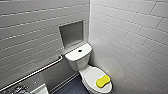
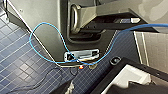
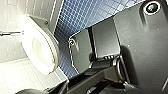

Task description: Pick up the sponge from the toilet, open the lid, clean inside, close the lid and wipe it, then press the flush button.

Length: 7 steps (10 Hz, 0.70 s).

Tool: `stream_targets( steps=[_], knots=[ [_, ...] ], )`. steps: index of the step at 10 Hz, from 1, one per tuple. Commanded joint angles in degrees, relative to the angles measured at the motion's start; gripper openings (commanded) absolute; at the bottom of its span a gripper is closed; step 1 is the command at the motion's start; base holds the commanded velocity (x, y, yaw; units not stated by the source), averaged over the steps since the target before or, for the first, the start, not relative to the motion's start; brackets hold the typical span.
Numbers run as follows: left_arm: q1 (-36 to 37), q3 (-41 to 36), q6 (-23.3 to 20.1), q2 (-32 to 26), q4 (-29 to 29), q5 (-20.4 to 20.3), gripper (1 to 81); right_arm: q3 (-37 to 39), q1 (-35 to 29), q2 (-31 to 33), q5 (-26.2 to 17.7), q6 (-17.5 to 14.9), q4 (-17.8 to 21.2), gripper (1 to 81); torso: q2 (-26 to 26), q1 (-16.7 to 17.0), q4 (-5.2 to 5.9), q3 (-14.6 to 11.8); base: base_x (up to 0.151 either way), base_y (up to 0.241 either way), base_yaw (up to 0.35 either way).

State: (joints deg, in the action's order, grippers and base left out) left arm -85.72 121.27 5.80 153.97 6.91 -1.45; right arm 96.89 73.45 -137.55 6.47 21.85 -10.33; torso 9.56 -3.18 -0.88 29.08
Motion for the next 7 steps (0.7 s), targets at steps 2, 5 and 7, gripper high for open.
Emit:
stream_targets(
  steps=[2,5,7],
  knots=[
    [-1.24,0.28,-0.53,-0.06,0.65,4.18,81.1,-2.51,-10.54,3.48,-3.04,5.13,-0.22,81.1,7.57,-4.87,0.0,7.05,0.0,0.0,0.0],
    [-1.51,3.8,-0.45,2.57,0.65,4.52,81.1,-2.68,-18.19,3.92,-3.31,9.18,-0.31,81.1,14.04,-9.02,0.0,13.16,0.0,0.0,0.0],
    [-1.51,3.89,-0.44,2.93,0.65,4.88,81.1,-1.72,-21.89,3.57,-3.92,11.02,-0.3,81.1,17.77,-11.45,0.0,11.28,0.0,0.0,0.0]
  ],
)
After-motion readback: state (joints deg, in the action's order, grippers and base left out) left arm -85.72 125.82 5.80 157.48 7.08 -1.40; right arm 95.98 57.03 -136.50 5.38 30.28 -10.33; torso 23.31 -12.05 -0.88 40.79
